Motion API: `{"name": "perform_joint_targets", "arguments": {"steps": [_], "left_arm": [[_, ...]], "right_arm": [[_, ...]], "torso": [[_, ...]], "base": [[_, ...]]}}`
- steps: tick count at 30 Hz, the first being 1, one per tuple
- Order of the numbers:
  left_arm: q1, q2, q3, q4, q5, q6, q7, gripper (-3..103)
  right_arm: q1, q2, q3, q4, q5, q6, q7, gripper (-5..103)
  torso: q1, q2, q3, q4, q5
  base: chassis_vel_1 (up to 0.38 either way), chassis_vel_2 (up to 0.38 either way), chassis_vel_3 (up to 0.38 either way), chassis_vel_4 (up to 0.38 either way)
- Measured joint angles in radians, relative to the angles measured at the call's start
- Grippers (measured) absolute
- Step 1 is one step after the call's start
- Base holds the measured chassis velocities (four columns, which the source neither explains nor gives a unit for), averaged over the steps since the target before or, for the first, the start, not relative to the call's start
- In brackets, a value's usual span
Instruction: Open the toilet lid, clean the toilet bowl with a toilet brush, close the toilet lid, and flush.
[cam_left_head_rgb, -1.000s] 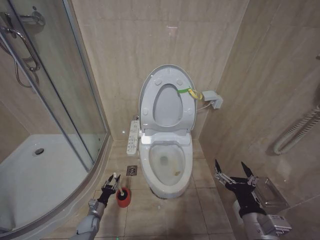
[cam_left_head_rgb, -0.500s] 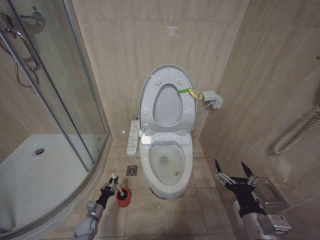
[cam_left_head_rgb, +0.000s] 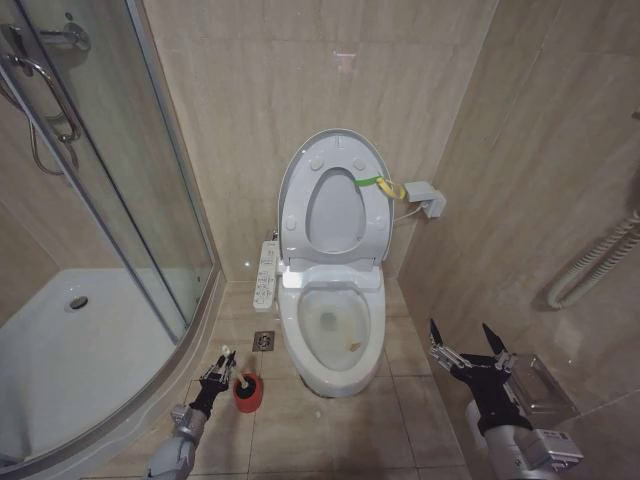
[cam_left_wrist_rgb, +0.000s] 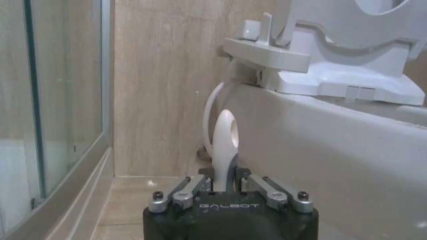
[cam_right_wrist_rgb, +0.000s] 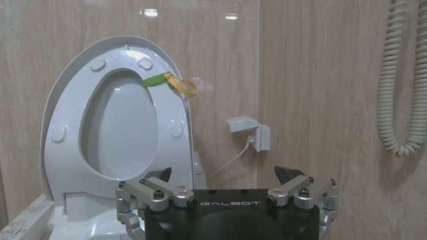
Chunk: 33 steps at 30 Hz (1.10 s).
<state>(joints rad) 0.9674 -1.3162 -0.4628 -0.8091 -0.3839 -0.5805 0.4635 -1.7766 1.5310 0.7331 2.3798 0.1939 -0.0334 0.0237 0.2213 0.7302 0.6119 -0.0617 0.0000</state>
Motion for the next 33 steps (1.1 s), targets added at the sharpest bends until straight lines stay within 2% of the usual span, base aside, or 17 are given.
{"name": "perform_joint_targets", "arguments": {"steps": [7,16,21,33], "left_arm": [[0.02,0.0,-0.004,-0.021,-0.01,-0.002,0.013,19],[0.029,-0.01,-0.014,-0.031,-0.019,-0.034,0.0,19],[0.073,-0.008,-0.018,-0.094,-0.017,0.001,-0.018,19],[0.21,-0.001,-0.032,-0.264,-0.013,0.032,-0.086,19]], "right_arm": [[0.0,0.0,0.0,0.0,0.0,0.0,0.0,100],[0.0,0.0,0.0,0.0,0.0,0.0,0.0,100],[0.0,0.0,0.0,0.0,0.0,0.0,0.0,100],[0.0,0.0,0.0,0.0,0.0,0.0,0.0,100]], "torso": [[0.0,0.0,0.0,0.0,0.0],[0.0,0.0,0.0,-0.0001,0.0],[0.0,0.0,0.0,0.0,0.0001],[0.0,0.0,0.0,0.0001,0.0]], "base": [[0.0,0.0,0.0,0.0],[0.0,0.0,0.0,0.0],[0.0,0.0,0.0,0.0],[0.0,0.0,0.0,0.0]]}}
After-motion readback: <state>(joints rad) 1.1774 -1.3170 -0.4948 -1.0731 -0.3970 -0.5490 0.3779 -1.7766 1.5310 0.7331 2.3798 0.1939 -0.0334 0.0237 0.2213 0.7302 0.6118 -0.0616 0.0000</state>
